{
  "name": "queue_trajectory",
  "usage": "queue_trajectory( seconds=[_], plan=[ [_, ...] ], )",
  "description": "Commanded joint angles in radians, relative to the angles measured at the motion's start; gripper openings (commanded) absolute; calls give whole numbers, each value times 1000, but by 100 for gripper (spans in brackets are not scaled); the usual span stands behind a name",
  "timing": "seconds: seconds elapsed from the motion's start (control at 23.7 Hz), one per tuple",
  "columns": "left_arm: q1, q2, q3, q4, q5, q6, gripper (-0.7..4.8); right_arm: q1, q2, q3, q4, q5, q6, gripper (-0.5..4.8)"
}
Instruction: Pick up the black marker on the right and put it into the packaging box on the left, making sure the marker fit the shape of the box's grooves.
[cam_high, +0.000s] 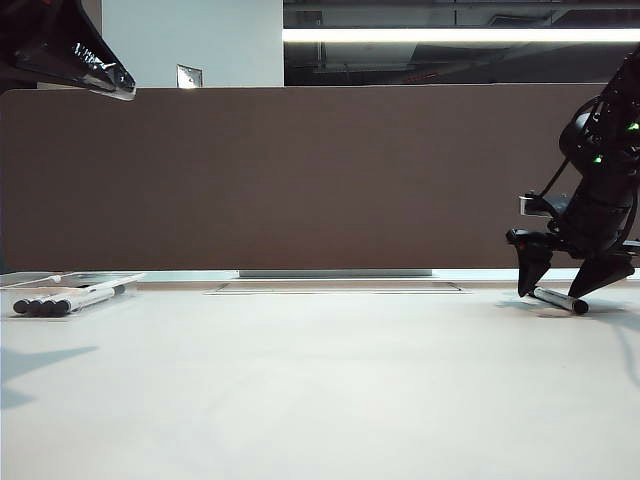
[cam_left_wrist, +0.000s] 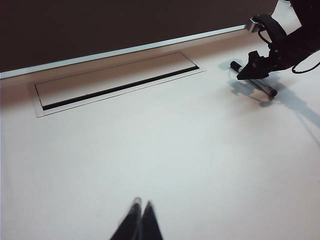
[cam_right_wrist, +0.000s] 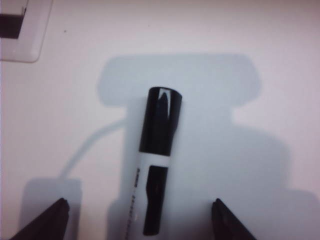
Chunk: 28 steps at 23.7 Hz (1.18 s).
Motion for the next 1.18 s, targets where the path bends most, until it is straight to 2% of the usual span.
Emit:
queue_trajectory(
  seconds=[0.04,0.13,0.21,0.63,0.67,0.84,0.97,1.01,1.05,1.18],
  plan=[
    [0,0,3,6,1,1,-6,3,4,-3,-60,-1,4,387],
    [0,0,3,6,1,1,-6,3,4,-3,-59,-1,4,375],
    [0,0,3,6,1,1,-6,3,3,-3,-67,-2,4,302],
    [0,0,3,7,1,1,-6,4,3,-3,-126,2,4,286],
    [0,0,3,6,1,1,-6,4,3,-3,-126,2,4,262],
    [0,0,3,6,1,1,-6,4,3,-3,-139,2,4,105],
    [0,0,3,6,1,1,-6,4,3,-3,-151,2,4,56],
    [0,0,3,6,1,1,-6,4,3,-3,-153,1,4,10],
    [0,0,3,6,1,1,-6,4,1,-3,-152,2,4,-6],
    [0,0,3,6,1,1,-6,4,-11,-3,-150,-1,4,-6]
  ],
)
